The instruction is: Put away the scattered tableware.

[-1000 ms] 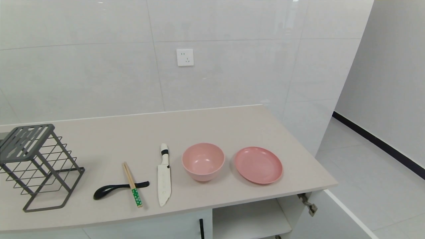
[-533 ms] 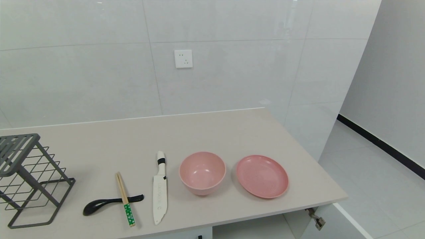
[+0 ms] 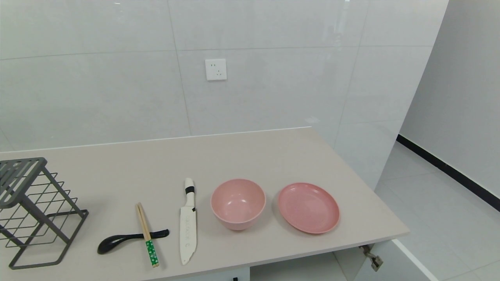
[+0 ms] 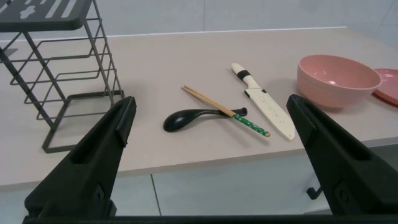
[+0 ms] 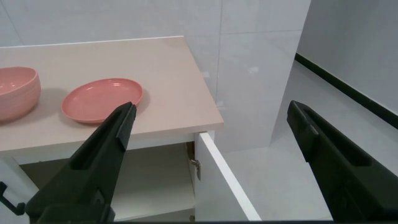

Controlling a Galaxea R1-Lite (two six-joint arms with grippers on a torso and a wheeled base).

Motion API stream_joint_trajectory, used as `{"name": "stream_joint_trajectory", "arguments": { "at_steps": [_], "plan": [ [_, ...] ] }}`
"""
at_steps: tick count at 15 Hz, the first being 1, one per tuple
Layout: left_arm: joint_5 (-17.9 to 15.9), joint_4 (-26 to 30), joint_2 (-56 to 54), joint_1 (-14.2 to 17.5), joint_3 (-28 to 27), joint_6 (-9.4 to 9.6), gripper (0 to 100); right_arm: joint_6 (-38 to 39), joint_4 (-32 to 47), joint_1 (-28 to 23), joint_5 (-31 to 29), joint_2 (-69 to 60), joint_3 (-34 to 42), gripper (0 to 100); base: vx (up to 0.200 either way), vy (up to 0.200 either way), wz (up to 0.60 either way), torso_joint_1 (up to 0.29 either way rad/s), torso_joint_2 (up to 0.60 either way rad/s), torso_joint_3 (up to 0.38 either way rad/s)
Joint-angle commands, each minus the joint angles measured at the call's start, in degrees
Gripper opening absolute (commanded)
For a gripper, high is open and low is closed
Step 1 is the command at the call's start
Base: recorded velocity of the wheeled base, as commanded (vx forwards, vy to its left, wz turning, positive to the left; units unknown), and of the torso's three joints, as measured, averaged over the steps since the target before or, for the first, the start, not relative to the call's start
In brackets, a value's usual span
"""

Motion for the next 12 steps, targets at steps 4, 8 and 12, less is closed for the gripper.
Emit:
{"name": "stream_joint_trajectory", "arguments": {
  "at_steps": [4,8,12],
  "plan": [
    [0.00,0.00,0.07,0.01,0.05,-0.01,100,0.01,-0.01,0.01,-0.02,0.07,0.00,100,0.000,0.000,0.00,0.043,-0.11,-0.067],
    [0.00,0.00,0.07,0.01,0.05,-0.01,100,0.01,-0.01,0.01,-0.02,0.07,0.00,100,0.000,0.000,0.00,0.009,-0.03,-0.014],
    [0.00,-0.09,0.07,0.01,0.05,-0.01,100,0.10,-0.01,0.01,-0.64,0.07,0.00,100,0.000,0.000,0.15,0.002,0.00,-0.001]
  ]
}}
